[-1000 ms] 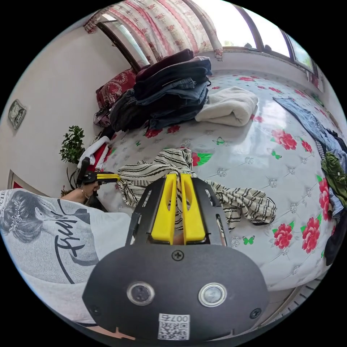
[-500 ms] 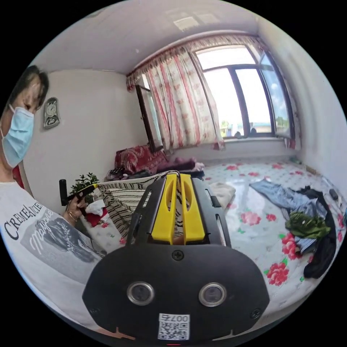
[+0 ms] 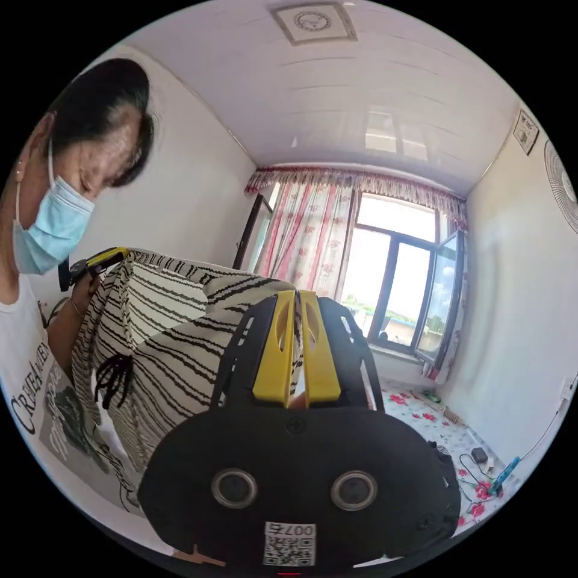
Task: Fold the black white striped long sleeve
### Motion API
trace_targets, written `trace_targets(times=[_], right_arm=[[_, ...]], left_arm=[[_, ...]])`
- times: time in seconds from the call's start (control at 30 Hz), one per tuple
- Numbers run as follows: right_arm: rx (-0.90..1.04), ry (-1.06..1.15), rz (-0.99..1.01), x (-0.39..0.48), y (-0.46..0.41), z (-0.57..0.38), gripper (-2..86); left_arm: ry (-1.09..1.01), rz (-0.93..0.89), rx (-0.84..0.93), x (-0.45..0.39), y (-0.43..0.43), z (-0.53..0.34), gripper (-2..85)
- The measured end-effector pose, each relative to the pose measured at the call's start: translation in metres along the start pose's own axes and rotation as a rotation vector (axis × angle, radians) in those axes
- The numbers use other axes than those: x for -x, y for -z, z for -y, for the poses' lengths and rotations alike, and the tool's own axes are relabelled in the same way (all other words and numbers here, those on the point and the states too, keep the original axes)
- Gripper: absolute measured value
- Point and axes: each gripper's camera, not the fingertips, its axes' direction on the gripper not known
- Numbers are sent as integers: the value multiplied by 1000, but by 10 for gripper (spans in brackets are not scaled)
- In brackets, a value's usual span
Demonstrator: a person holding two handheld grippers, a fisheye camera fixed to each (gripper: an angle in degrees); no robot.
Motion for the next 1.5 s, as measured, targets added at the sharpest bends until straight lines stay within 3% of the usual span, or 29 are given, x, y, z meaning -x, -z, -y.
trace_targets(times=[0.17,0.33,0.43,0.5,0.63,0.8,1.0,1.1,1.17,1.27,1.33,1.4,1.5], right_arm=[[300,-133,94,-29,-153,-75,3],[572,-304,139,-46,-303,-196,22],[764,-408,95,-48,-365,-288,43],[876,-476,89,-50,-376,-345,58],[1057,-572,129,-41,-334,-462,73],[1307,-515,97,-12,-277,-566,76],[1472,-379,106,-11,-292,-639,40],[1545,-374,35,-46,-299,-662,16],[1589,-362,-242,-105,-291,-678,14],[1581,-535,-532,-195,-266,-685,24],[1530,-563,-618,-225,-259,-674,32],[1410,-590,-599,-232,-263,-654,39],[1196,-611,-296,-199,-302,-627,49]], left_arm=[[94,-107,412,-6,-165,-75,-9],[113,-147,876,-37,-358,-225,-7],[207,-69,1184,-53,-424,-335,-7],[232,-22,1281,-61,-425,-383,-8],[280,-68,1282,-90,-359,-447,-9],[194,-129,1401,-158,-284,-498,-10],[145,-144,1620,-206,-280,-563,-10],[192,-158,1621,-204,-282,-575,-10],[194,-168,1644,-203,-286,-577,-10],[164,-145,1644,-202,-290,-572,-10],[200,-145,1595,-194,-292,-562,-10],[231,-137,1553,-187,-296,-556,-10],[263,-138,1510,-175,-312,-554,-10]])
